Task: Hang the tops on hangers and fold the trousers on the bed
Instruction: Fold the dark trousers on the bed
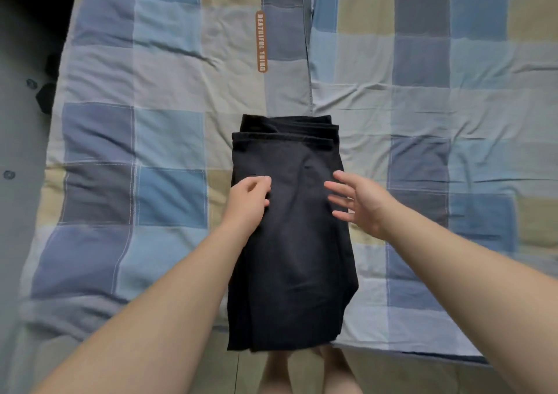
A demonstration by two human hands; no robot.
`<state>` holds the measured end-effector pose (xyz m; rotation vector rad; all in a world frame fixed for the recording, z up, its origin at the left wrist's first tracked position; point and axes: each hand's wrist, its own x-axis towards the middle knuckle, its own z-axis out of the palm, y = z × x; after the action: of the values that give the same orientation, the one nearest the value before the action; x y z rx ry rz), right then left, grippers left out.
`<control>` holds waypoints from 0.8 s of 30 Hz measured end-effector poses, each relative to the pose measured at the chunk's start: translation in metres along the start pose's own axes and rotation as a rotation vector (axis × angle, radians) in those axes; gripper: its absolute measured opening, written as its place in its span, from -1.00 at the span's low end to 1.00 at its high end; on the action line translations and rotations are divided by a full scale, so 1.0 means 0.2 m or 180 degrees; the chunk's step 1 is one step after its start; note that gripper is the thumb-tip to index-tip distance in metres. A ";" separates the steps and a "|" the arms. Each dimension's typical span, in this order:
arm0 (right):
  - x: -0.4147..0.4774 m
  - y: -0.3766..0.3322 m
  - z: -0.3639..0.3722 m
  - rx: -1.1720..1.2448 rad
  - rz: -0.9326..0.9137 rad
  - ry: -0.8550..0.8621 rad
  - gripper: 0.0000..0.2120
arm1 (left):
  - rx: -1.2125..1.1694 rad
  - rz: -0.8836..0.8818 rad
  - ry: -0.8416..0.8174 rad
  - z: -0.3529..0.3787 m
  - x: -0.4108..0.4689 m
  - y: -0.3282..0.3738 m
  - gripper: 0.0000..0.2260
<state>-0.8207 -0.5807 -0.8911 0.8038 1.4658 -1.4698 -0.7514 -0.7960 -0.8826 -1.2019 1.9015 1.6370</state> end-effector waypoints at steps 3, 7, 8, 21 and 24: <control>-0.13 0.25 -0.07 -0.0209 0.0013 0.0240 -0.71 | 0.0270 0.0229 0.0263 0.00 -0.19 -0.24 -0.86; -0.27 0.62 -0.15 -0.0337 0.0218 0.0560 -0.64 | 0.0860 0.0248 0.0649 -0.02 -0.44 -0.55 -0.67; -0.29 0.71 -0.17 -0.0372 0.0259 0.0623 -0.61 | 0.0974 0.0196 0.0714 -0.02 -0.49 -0.62 -0.60; -0.24 1.24 -0.12 -0.0390 0.0541 0.0187 -0.28 | 0.1175 -0.0612 0.0780 -0.02 -0.64 -1.14 -0.15; -0.24 1.23 -0.12 -0.0391 0.0553 0.0146 -0.21 | 0.0941 -0.0844 0.0417 -0.06 -0.62 -1.16 -0.28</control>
<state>-0.5808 -0.5293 -0.9516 0.8710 1.4662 -1.2274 -0.4960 -0.7552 -0.9328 -1.3900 1.8826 1.1227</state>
